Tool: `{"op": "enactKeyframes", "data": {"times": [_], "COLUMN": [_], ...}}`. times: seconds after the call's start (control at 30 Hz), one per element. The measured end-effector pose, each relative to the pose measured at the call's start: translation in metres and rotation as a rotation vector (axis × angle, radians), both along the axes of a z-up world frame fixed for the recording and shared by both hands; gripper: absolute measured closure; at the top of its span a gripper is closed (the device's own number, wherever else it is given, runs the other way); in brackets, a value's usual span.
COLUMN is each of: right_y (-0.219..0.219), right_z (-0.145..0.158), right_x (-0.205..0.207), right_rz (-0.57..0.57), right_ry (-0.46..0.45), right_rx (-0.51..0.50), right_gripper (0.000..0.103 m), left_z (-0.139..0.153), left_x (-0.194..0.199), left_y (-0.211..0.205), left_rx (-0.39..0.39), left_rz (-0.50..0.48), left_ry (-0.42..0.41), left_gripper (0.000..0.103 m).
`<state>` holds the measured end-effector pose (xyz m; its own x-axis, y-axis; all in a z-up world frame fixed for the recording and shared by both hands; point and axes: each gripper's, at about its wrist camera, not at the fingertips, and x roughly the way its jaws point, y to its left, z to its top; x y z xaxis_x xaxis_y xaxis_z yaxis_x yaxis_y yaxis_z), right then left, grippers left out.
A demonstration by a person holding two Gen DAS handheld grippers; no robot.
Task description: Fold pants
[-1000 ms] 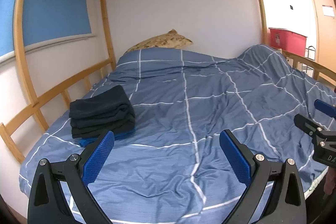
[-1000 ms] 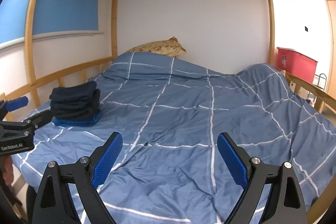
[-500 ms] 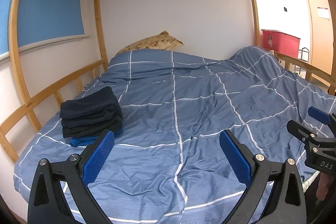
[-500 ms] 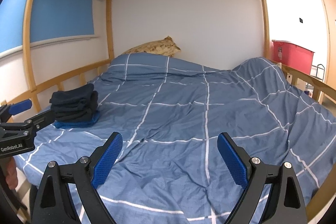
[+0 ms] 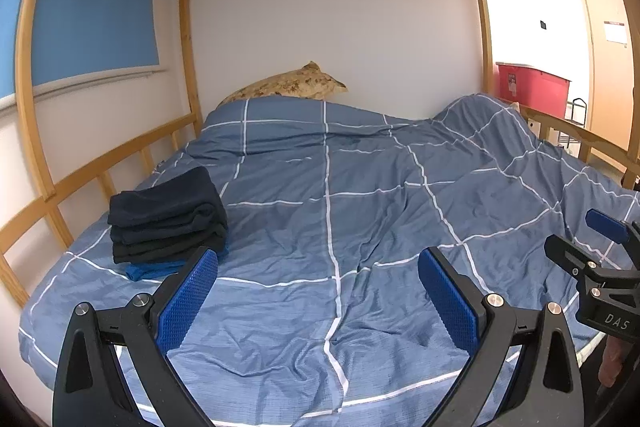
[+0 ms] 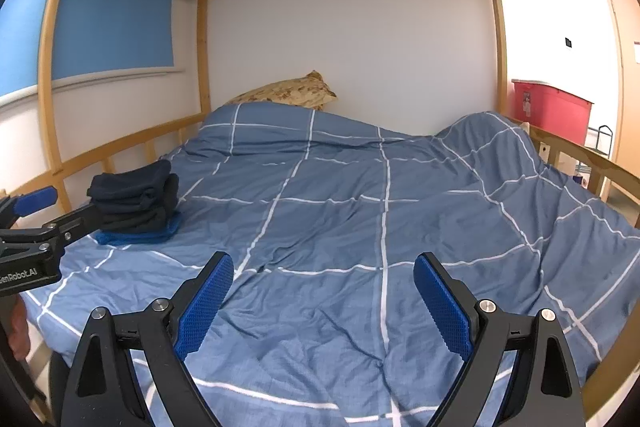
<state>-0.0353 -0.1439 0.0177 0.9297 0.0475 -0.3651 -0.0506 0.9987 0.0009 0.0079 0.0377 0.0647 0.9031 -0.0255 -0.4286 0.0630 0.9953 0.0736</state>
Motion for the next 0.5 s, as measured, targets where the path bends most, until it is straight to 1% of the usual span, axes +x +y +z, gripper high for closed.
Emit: {"op": "enactKeyframes", "data": {"times": [0.33,0.5], "right_y": [0.0002,-0.0021], "right_z": [-0.0024,-0.0048], "right_x": [0.004,0.0071], "right_rz": [-0.001,-0.003], "right_ry": [0.012,0.023], "right_rx": [0.001,0.0], "right_gripper": [0.011,0.011], "left_z": [-0.0021,-0.003], "left_x": [0.0027,0.0046], "left_y": [0.0042,0.0036], "left_rx": [-0.016,-0.001], "left_rz": [0.005,0.012], "left_ry": [0.004,0.003], "left_gripper": [0.001,0.0]}}
